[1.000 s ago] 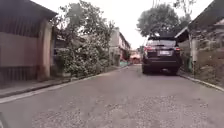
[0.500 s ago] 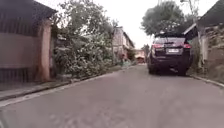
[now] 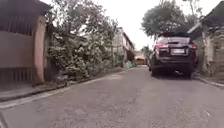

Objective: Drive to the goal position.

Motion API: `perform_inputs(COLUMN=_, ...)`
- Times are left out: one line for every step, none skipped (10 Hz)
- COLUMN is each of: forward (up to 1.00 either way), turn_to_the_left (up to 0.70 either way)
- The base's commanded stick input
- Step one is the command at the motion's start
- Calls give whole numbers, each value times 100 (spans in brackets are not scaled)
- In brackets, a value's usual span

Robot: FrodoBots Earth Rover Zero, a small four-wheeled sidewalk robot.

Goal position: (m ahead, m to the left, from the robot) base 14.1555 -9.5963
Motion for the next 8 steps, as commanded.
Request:
perform_inputs(forward=85, turn_to_the_left=9)
perform_inputs(forward=85, turn_to_the_left=9)
perform_inputs(forward=85, turn_to_the_left=9)
perform_inputs(forward=85, turn_to_the_left=9)
perform_inputs(forward=85, turn_to_the_left=9)
perform_inputs(forward=85, turn_to_the_left=9)
perform_inputs(forward=85, turn_to_the_left=9)
perform_inputs(forward=85, turn_to_the_left=9)
